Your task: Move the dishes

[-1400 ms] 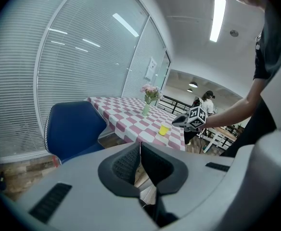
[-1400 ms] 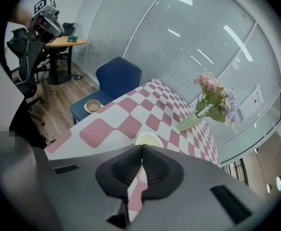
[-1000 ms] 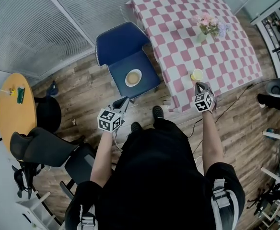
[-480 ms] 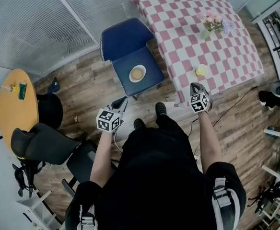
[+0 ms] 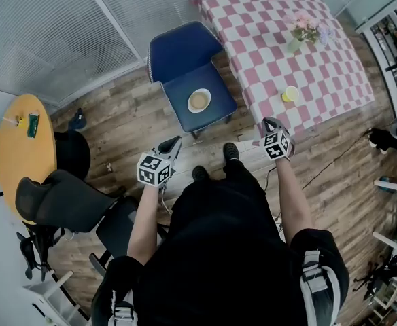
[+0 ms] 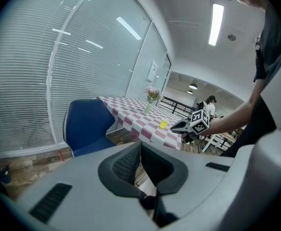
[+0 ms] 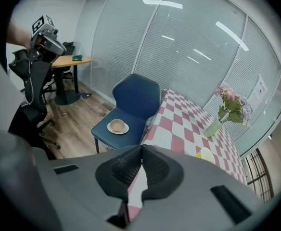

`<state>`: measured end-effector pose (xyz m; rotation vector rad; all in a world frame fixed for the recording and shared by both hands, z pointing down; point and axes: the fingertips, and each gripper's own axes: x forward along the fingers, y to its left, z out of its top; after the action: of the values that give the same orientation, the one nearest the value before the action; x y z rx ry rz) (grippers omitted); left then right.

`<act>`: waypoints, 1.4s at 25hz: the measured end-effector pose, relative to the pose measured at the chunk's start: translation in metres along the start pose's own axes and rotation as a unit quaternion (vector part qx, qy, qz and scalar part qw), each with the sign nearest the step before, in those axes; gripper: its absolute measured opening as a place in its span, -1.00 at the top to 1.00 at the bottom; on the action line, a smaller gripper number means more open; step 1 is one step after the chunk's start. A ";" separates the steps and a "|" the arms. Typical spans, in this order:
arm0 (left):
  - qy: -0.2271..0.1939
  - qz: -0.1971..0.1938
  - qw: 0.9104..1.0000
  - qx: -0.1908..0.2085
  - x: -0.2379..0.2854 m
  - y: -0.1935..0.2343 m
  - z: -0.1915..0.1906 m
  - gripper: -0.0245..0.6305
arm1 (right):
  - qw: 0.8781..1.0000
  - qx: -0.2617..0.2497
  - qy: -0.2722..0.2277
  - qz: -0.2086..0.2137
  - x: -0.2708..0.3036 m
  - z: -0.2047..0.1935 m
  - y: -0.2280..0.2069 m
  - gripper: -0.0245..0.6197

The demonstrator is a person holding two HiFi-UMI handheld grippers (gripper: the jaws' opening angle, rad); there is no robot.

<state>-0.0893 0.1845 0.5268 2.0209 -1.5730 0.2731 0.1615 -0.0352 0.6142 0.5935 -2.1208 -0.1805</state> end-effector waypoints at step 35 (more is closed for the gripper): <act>-0.004 0.068 0.993 -0.099 0.041 0.117 -0.002 0.85 | 0.980 -0.070 0.006 0.186 0.208 0.094 0.127 0.87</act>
<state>-0.1872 0.1330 0.5834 1.7698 -1.6759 0.1528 -0.0584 -0.0323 0.7557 0.1101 -2.1436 -0.1144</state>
